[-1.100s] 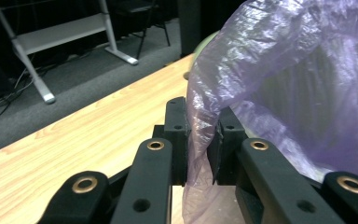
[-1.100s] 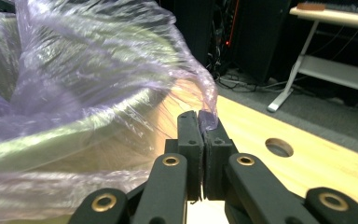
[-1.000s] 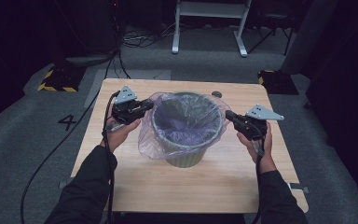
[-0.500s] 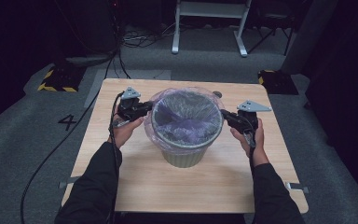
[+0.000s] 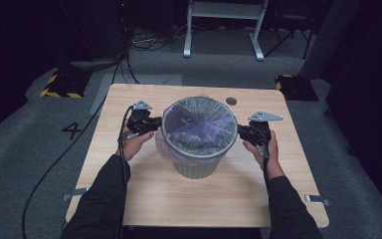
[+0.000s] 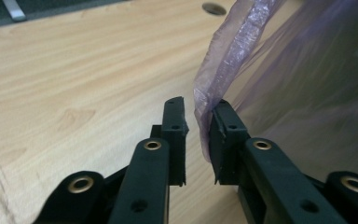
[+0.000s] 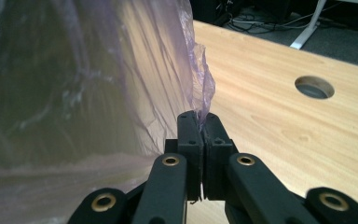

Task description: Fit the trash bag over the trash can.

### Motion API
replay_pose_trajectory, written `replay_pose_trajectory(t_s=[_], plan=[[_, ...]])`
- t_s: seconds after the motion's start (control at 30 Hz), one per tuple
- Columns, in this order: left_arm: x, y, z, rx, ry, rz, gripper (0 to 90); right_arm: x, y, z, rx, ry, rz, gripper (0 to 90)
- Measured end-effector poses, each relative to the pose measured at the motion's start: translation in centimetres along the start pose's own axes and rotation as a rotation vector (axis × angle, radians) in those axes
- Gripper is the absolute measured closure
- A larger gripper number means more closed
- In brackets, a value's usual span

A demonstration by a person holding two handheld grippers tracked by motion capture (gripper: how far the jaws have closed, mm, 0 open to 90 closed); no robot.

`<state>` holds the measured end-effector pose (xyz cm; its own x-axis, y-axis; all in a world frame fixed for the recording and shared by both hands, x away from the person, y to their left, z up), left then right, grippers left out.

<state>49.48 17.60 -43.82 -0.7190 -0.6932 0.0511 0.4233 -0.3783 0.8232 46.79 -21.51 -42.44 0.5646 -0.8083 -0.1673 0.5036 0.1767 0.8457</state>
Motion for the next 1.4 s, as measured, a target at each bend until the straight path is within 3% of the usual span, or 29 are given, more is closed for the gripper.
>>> replay_pose_trajectory(t_s=[0.1,0.3,0.33,0.47,0.63,0.77,0.87,1.03,1.23,1.33,1.4], plan=[[0.2,-0.6,0.7,-0.001,0.002,-0.02,69.3,0.2,-0.5,0.3,-0.008,-0.008,0.002,84.5],[1.1,-1.5,3.3,0.033,0.016,-0.103,48.6,0.8,-1.3,2.0,0.021,-0.055,0.02,62.6],[1.1,-1.6,3.9,0.056,-0.006,-0.097,43.7,0.8,-1.3,2.3,0.032,-0.051,0.017,60.5],[1.2,-2.0,6.4,0.101,-0.011,-0.101,29.8,0.7,-1.1,3.9,0.077,-0.016,0.049,50.0],[1.9,-2.0,9.1,0.145,-0.018,-0.145,21.7,-0.1,-0.8,5.5,0.123,-0.016,0.114,39.7],[3.8,-2.3,9.7,0.137,-0.051,-0.225,19.0,-1.1,-0.9,6.8,0.147,0.019,0.169,36.0],[5.3,-2.7,9.8,0.126,-0.129,-0.247,16.6,-2.2,-1.2,7.5,0.114,0.034,0.211,33.8],[7.6,-3.1,10.2,0.155,-0.185,-0.285,16.0,-4.0,-1.8,8.5,0.097,0.076,0.275,32.6],[9.2,-3.5,10.0,0.141,-0.194,-0.321,17.6,-5.4,-2.5,8.7,0.098,0.112,0.336,31.6],[10.0,-3.8,9.6,0.128,-0.209,-0.348,23.3,-6.0,-2.8,8.3,0.093,0.114,0.371,36.6],[10.3,-3.9,9.1,0.113,-0.215,-0.363,31.0,-6.4,-2.9,8.0,0.091,0.115,0.393,47.0]])
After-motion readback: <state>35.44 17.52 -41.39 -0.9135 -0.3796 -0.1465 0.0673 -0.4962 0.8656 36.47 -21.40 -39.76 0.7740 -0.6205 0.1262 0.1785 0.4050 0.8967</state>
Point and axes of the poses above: each handheld gripper's, and its own axes: z roughly backward along the jaws, y roughly out of its top, x roughly to its right, the point moved 1 cm from there along -z, roughly forward along the jaws, and after that the axes turned 8 degrees about -z, right-handed, at the moved point
